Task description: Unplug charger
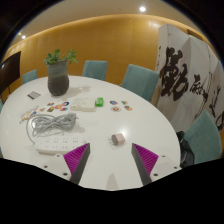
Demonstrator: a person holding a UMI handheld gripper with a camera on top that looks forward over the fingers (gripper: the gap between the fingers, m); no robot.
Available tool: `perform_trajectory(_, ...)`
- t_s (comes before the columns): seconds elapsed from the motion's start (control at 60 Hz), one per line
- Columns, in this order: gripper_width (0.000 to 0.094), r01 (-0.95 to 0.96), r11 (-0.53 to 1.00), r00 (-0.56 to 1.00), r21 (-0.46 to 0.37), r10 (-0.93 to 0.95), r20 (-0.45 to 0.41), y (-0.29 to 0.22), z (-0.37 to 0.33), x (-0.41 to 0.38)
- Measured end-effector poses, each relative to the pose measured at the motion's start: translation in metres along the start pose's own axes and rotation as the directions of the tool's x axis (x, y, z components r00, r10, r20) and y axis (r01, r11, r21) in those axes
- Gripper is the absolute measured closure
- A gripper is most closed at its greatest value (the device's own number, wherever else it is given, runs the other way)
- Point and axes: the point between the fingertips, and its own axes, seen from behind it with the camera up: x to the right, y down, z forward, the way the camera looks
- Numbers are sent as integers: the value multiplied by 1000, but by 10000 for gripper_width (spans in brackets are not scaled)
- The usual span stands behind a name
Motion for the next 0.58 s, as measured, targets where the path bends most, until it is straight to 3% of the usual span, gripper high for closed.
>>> perform_trajectory(0.25,70,0,1000,1000,31,0,6,4,-83,-1)
perform_trajectory(0.583,70,6,999,1000,52,-6,-1,8,-110,4)
